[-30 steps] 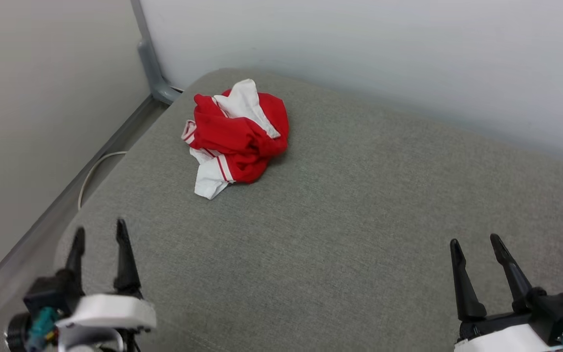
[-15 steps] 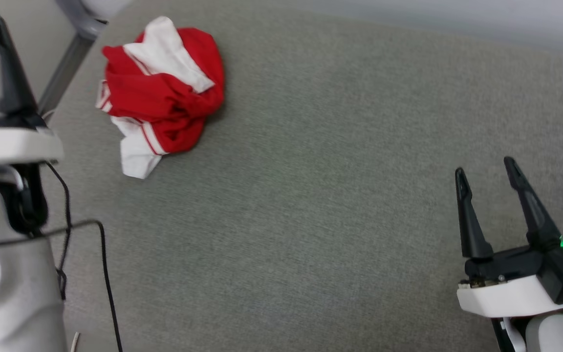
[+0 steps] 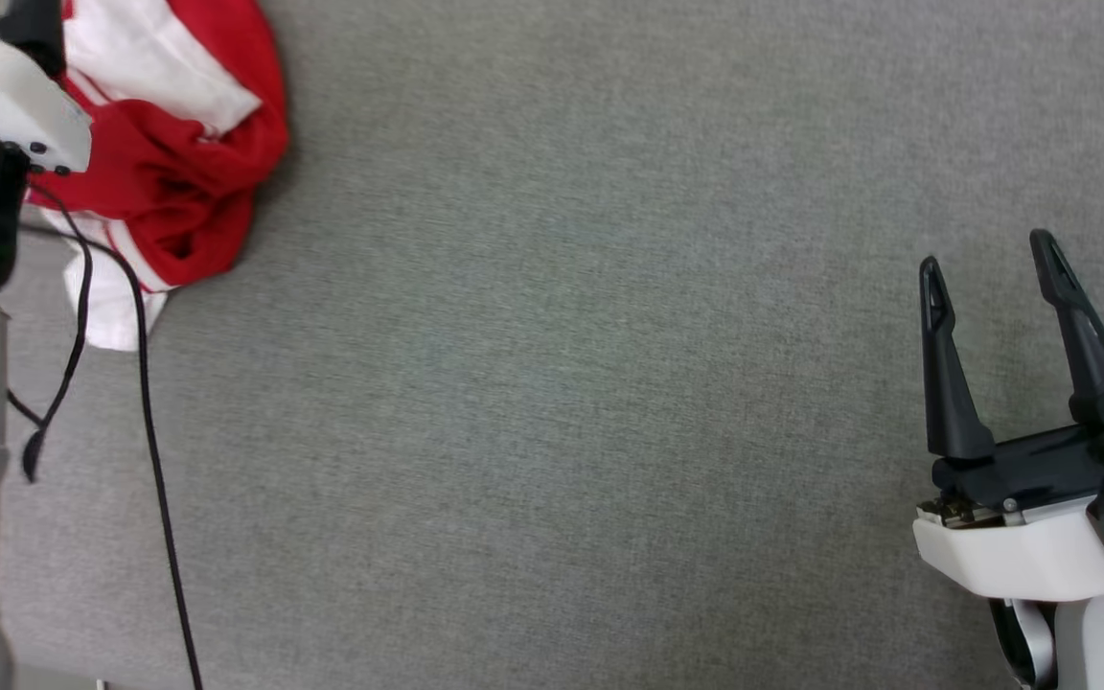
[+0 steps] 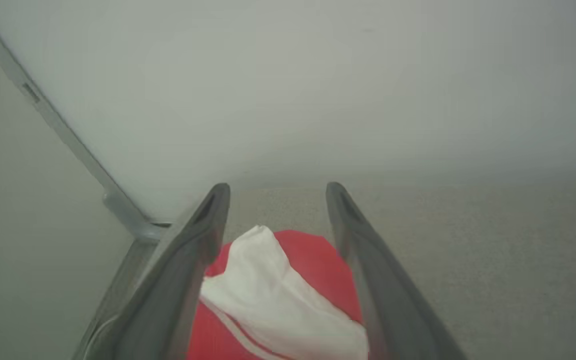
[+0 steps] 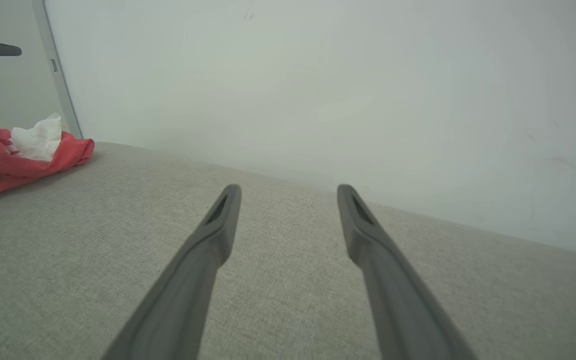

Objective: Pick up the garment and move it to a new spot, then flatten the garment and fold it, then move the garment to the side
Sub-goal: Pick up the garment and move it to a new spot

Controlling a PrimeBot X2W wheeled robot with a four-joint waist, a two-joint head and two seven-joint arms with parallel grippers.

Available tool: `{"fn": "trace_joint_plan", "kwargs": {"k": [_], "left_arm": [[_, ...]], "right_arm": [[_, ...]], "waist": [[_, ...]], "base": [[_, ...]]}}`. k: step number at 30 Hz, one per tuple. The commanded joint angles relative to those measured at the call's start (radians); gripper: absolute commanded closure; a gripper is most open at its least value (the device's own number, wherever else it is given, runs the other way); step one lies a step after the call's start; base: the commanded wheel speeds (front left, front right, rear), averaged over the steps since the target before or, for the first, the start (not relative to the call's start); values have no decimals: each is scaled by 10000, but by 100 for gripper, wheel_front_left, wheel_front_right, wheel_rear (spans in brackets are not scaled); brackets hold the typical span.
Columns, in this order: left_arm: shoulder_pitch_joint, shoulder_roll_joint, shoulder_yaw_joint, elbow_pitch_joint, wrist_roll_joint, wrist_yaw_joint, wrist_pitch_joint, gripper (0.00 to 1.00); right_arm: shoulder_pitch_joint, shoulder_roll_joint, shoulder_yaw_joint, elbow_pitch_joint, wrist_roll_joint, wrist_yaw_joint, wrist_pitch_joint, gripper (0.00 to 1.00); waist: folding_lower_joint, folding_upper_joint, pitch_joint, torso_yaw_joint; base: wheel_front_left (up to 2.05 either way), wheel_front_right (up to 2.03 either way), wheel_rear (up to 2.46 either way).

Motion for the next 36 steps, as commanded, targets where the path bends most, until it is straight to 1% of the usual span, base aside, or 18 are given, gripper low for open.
{"fn": "trace_joint_plan", "kwargs": {"k": [1,3,6,14,18,22,23,24,25,26,30,33,36], "left_arm": [[-257,203,-415,200,-442,1,725,0],[-522,500,-1066,441,-1161,1,1935,0],[-762,999,-2039,658,-1880,0,3473,0],[-1154,1626,-3804,1154,-3293,-1,6850,0],[-1027,1713,-4423,1515,-3639,-1,7862,0],[-736,1550,-4808,1888,-3938,-11,8122,0],[-664,1555,-4899,1949,-3977,-12,8067,25],[-613,1561,-4987,1989,-4021,-12,8006,67],[-613,1561,-4987,1989,-4021,-12,8006,67],[-586,1565,-5063,1977,-4058,-13,7888,100],[-825,1778,-5302,1766,-4009,-11,7101,100],[-1143,1968,-5477,1542,-3810,-8,6156,100],[-1352,2018,-5763,1359,-3602,-2,5305,100]], "right_arm": [[-171,6,-21,-71,-21,-7,-19,0],[-232,6,-45,-112,-26,-7,-19,0],[-269,6,-14,-133,-23,-7,-19,0],[-493,6,-21,-172,-53,-7,-19,0],[-589,6,-17,-131,8,-7,-19,0],[-604,6,10,-41,132,-7,-19,0],[-597,6,22,-14,137,-7,-19,0],[-590,6,24,4,162,-7,-19,0],[-590,6,24,4,162,-7,-19,0],[-577,6,12,33,193,-7,-19,0],[-399,6,-28,114,261,-7,-19,0],[-219,6,25,180,332,-7,-19,0],[-63,6,60,294,473,-7,-19,0]], "waist": [[-2,0,220,-171],[-2,0,350,-225],[-2,0,559,-335],[-2,0,1081,-543],[-2,0,1219,-629],[-2,0,1188,-714],[-2,0,1153,-728],[-2,0,1104,-738],[-2,0,1104,-738],[-2,0,1033,-741],[-2,0,588,-655],[-2,0,114,-541],[-2,0,-453,-421]], "base": [[0,0,0],[0,0,0],[0,0,0],[0,0,0],[0,0,0],[0,0,0],[0,0,0],[0,0,0],[0,0,0],[0,0,0],[0,0,0],[0,0,0],[0,0,0]]}}
